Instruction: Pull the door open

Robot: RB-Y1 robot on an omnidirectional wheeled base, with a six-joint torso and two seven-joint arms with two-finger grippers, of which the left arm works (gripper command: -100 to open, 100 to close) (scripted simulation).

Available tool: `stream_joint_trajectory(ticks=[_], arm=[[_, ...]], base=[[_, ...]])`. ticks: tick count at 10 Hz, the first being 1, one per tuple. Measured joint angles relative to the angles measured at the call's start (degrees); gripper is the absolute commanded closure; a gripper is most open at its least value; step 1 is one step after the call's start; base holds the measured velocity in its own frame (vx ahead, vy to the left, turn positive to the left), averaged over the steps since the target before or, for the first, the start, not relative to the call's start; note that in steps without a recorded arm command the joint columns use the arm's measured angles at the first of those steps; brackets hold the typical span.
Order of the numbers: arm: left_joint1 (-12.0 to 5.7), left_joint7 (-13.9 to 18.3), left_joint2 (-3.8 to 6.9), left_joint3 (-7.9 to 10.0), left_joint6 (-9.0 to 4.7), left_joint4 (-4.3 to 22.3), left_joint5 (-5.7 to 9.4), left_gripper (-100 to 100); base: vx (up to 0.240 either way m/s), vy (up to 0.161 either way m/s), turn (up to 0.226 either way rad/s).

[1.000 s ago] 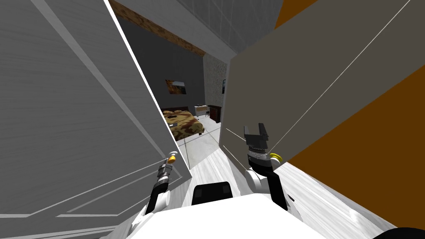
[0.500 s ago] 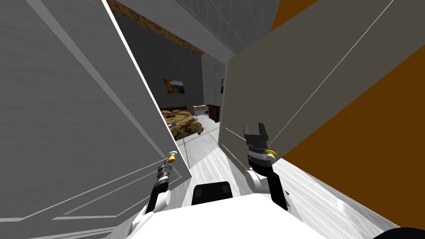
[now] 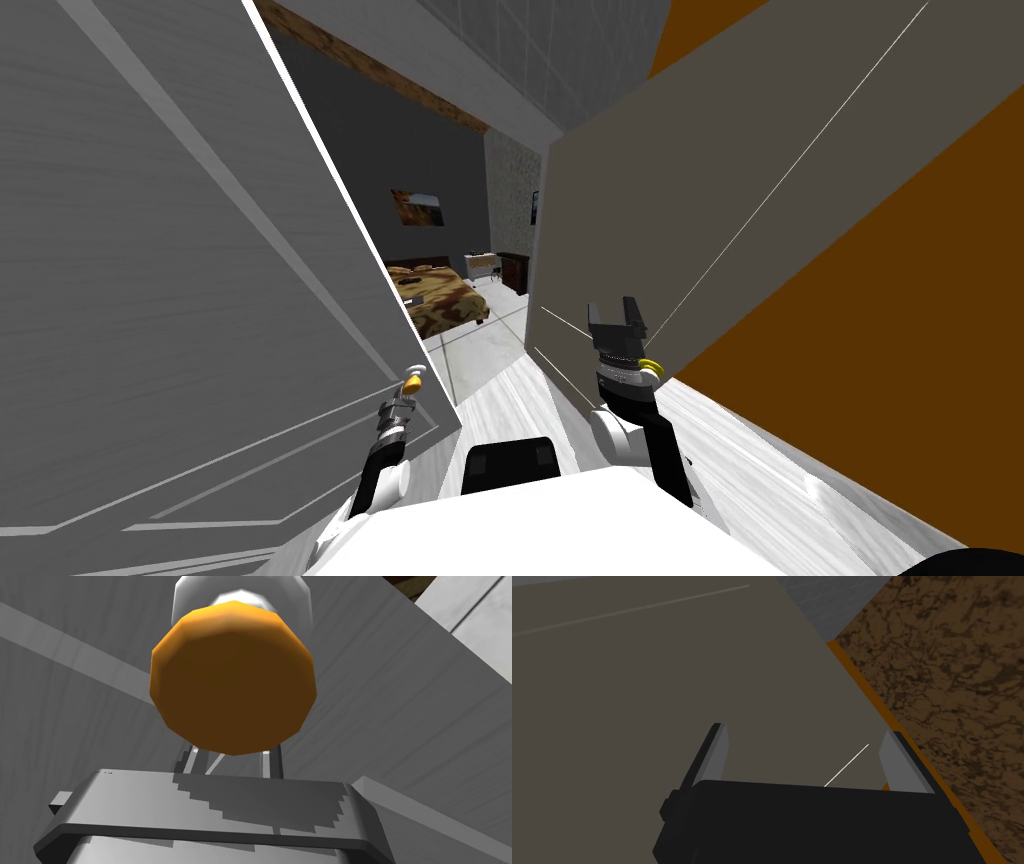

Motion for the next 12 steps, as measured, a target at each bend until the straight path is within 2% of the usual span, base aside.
stream_joint_trajectory(ticks=[2,3,5,6,7,8,10,12], arm=[[-0.42,2.9,0.10,-0.49,-0.11,0.5,1.04,100],[-1.10,4.6,0.32,-0.82,-0.59,1.8,1.52,100],[-0.74,7.5,0.41,-1.30,-0.09,1.1,2.60,100],[-1.84,9.3,0.66,-1.63,-0.91,3.2,3.08,100],[-1.86,10.5,0.75,-1.81,-1.20,3.5,3.35,100],[-2.41,11.1,0.86,-1.92,-1.56,4.5,3.41,100],[-2.76,10.9,0.71,-1.81,-1.46,5.0,3.49,100],[-0.38,10.7,0.54,-1.82,0.14,1.0,3.51,100]], base=[[-0.044,0.007,-0.032],[-0.062,0.001,-0.086],[-0.042,0.005,-0.037],[-0.030,0.003,-0.035],[-0.013,0.001,0.003],[0.000,0.000,0.000],[0.009,0.000,0.001],[-0.002,0.000,0.004]])
